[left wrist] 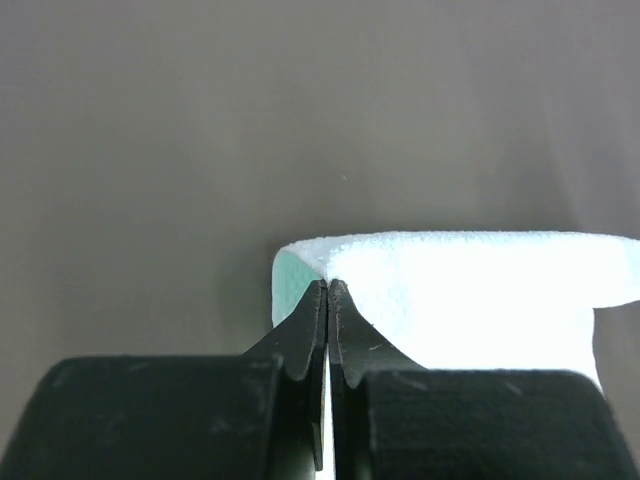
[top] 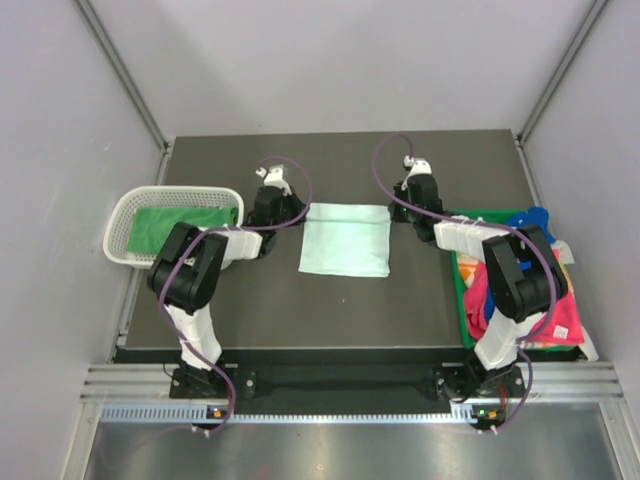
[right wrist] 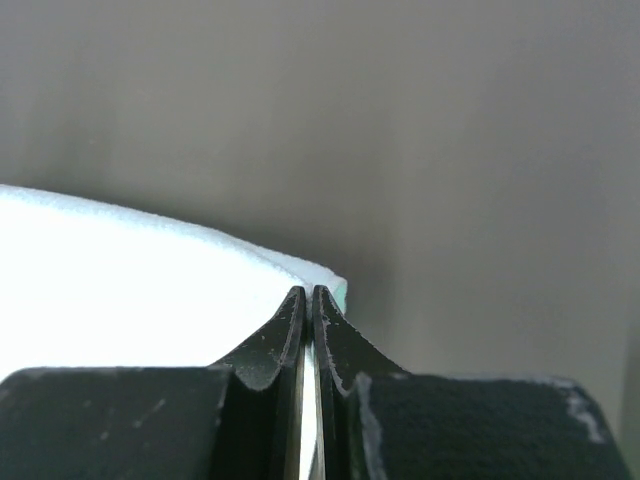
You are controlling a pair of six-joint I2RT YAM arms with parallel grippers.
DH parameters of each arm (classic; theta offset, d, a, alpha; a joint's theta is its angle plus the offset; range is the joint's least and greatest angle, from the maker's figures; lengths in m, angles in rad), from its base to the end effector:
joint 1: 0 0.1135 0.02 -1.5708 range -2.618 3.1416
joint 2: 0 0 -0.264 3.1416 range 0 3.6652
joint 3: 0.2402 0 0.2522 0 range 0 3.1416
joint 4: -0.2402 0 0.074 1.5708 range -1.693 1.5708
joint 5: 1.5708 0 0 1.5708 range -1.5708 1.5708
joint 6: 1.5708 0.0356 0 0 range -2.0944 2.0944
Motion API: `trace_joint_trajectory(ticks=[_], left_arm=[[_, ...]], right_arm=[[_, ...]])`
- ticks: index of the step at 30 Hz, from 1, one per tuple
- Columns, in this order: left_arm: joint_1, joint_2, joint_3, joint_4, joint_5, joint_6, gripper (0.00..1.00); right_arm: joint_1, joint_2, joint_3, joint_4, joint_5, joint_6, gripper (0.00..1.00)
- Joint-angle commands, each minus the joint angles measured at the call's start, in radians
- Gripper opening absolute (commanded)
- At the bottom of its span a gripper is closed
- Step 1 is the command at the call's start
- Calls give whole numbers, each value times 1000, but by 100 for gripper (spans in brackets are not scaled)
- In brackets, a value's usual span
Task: Fold and stack the towels
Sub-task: Fold the towel
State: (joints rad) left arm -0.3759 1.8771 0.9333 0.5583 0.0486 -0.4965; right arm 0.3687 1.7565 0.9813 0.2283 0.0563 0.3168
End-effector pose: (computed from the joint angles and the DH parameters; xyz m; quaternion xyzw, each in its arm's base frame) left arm 0.3653 -0.1460 0.1609 -0.0364 0.8285 -0.2542 0.4976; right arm 0.3545 0.1348 0.1874 -0.0088 0.8715 0.1415 0.4694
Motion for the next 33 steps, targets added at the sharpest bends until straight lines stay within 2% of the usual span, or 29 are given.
trace_joint_trajectory(ticks=[1, 22, 33], left_arm=[[-3, -102, -69, 126, 19, -34, 0], [-17, -289, -315, 114, 77, -54, 0], [-29, -354, -384, 94, 99, -45, 0]], right_arm=[[25, -98, -32, 80, -4, 22, 3], [119, -279, -279, 101, 42, 80, 2], [150, -338, -363, 103, 66, 111, 2]])
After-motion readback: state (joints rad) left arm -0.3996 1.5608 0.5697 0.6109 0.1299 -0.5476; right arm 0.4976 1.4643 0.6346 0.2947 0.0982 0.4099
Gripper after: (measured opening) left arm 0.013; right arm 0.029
